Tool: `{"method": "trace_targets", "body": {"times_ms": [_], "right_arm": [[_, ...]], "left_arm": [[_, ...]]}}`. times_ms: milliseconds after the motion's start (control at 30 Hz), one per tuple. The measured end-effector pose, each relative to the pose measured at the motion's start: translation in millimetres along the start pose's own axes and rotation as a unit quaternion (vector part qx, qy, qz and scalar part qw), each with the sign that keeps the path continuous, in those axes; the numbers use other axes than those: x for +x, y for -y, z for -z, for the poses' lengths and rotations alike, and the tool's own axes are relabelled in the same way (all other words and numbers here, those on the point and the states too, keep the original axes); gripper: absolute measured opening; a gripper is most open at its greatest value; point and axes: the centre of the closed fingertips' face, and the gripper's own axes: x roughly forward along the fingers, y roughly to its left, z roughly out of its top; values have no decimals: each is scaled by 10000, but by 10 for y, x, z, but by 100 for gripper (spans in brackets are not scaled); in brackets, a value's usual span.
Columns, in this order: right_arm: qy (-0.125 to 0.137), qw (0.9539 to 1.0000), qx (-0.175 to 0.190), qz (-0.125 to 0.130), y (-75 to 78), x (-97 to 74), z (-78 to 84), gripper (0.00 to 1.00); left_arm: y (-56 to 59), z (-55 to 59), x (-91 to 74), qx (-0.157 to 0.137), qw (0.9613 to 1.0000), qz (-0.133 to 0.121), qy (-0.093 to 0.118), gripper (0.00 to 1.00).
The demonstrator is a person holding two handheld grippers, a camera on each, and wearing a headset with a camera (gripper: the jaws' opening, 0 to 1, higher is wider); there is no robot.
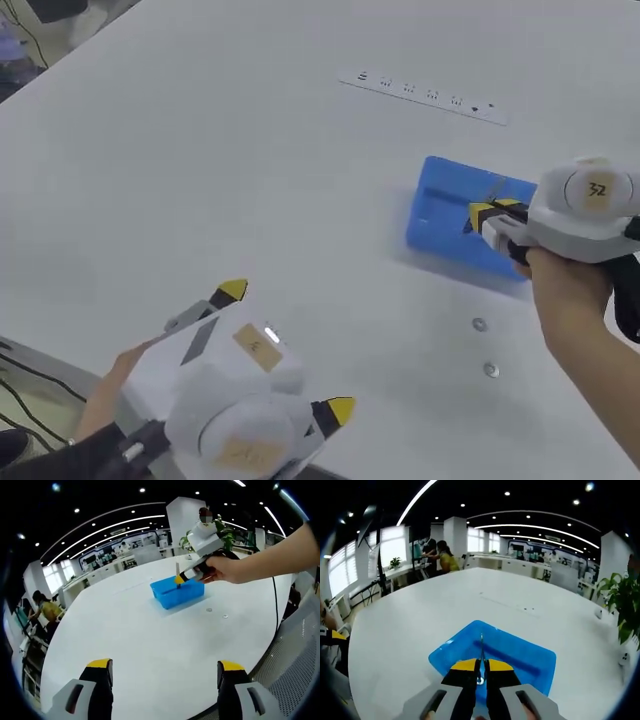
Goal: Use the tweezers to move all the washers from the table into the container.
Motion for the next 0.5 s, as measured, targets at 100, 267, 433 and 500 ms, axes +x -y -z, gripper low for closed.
{"method": "trace_targets", "body": {"times_ms": [100, 267, 433, 500], "right_arm": [[20, 10000, 31, -8, 6, -5, 2, 2], [20, 10000, 9, -25, 16, -22, 22, 3], [-50, 9998, 162, -53, 24, -12, 25, 3], [-68, 9997, 207, -70, 19, -25, 5, 3]], "left_arm": [[-2, 15, 3, 9, 10000, -10, -36, 87], [2, 12, 1, -4, 10000, -3, -33, 87], [-1, 8, -1, -34, 10000, -9, -19, 87], [-3, 15, 0, -16, 10000, -17, -37, 87]]}}
